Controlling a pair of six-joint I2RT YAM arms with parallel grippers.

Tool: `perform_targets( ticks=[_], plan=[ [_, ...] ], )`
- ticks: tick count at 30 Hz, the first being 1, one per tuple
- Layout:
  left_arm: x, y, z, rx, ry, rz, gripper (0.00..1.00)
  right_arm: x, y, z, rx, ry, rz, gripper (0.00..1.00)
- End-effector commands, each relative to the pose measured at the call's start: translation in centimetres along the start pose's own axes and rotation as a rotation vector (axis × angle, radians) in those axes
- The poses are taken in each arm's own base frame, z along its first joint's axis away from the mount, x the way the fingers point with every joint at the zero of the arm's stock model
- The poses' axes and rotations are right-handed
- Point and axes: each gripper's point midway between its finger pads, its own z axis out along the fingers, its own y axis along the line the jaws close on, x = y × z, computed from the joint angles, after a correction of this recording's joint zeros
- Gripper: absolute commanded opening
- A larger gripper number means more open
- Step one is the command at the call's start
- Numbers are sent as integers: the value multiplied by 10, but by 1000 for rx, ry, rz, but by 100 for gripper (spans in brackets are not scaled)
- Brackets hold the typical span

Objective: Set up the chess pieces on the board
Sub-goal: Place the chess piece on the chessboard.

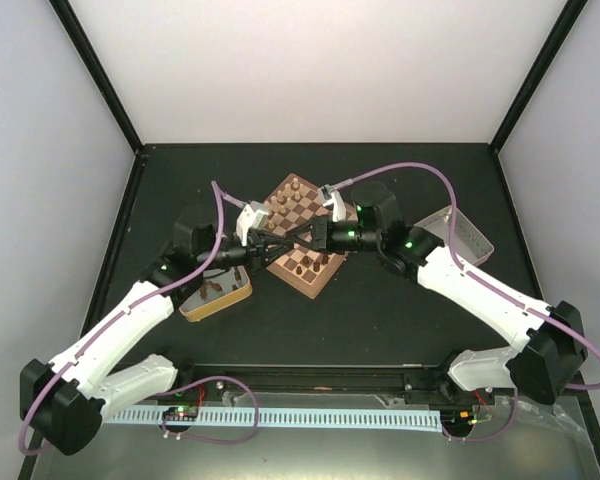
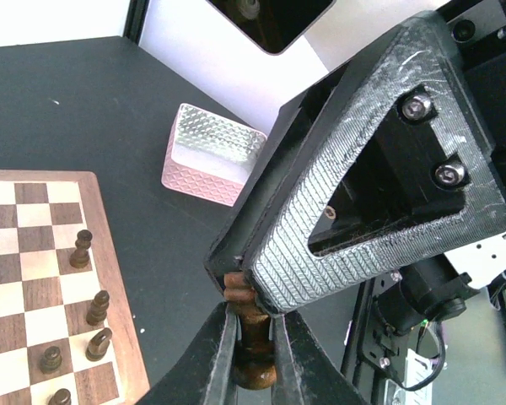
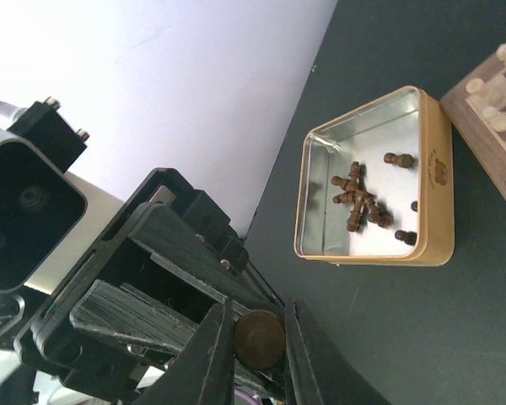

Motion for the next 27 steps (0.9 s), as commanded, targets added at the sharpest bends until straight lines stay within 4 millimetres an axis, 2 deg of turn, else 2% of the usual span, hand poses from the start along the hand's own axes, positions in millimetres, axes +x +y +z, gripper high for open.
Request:
perform_targets(
  ticks=[1,5,7,9,16,23,25,27],
  plan=[
    [-17,-23,-8,68,-60,99,13,-1,10,-1,-70,-29,25,9],
    [-28,-25,-15,44,-117,59,39,-15,28,-15,-167,-138,34,7],
    [-37,-26,-20,34,-173,18,47,-23,38,-24,-225,-200,40,7],
    [-46,-32,-26,63,-243,-24,51,-26,43,-31,-269,-230,66,7],
    [-56,-32,-32,116,-374,-156,51,-30,53,-37,-422,-248,209,7],
    [-63,-33,-33,130,-405,-164,47,-27,46,-30,-420,-226,237,7],
    [-64,-33,-32,134,-402,-172,42,-25,45,-29,-416,-221,240,7],
    [-64,-34,-31,142,-395,-179,33,-24,44,-28,-414,-215,243,7]
  ],
)
